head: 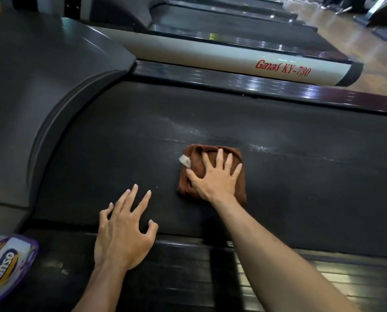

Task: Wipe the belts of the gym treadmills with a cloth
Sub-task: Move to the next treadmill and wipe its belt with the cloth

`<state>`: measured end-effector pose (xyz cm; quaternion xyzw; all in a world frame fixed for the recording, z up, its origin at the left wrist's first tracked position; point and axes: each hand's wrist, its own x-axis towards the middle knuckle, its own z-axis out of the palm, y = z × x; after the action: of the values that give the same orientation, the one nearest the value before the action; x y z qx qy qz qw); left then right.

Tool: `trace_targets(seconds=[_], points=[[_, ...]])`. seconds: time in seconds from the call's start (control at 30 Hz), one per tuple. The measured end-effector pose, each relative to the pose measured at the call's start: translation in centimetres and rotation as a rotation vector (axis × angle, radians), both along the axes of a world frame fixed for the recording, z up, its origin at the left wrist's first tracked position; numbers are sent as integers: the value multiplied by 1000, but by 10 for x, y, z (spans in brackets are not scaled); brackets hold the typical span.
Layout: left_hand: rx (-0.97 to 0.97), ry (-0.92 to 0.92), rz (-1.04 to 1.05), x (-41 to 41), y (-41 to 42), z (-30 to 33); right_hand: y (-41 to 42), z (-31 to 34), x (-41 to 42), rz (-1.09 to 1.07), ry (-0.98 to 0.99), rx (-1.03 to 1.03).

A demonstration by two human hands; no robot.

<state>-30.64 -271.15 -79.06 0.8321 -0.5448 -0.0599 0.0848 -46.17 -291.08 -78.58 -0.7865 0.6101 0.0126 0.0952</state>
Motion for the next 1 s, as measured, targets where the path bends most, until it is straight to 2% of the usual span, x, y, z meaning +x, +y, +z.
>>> trace_targets(seconds=[0.1, 0.23, 0.27, 0.33, 0.4, 0.47, 0.6, 0.67, 0.8, 0.9, 1.0], points=[[10, 5, 1, 0, 0, -1, 33, -1, 9, 164, -48, -38], [16, 11, 7, 1, 0, -2, 64, -5, -12, 223, -102, -7], [9, 12, 8, 1, 0, -2, 64, -3, -18, 225, -198, 33], [-2, 20, 3, 1, 1, -1, 60, 5, -28, 163, -523, 52], [-6, 28, 3, 2, 0, 0, 57, 11, -45, 31, -685, -60], [-15, 34, 5, 3, 0, 0, 60, 12, -60, -23, -636, -151], [-54, 70, 7, 2, 1, 1, 71, 5, -56, 249, -282, -99], [-68, 101, 10, 0, 2, 3, 72, 1, -44, 259, -160, -36], [-137, 230, 18, 1, 4, 5, 79, 1, -20, 185, -94, 9], [-278, 390, 108, 5, 1, 8, 85, 2, 9, 204, -97, 43], [-358, 356, 137, 13, -2, 13, 88, 6, 42, 248, -113, 118]])
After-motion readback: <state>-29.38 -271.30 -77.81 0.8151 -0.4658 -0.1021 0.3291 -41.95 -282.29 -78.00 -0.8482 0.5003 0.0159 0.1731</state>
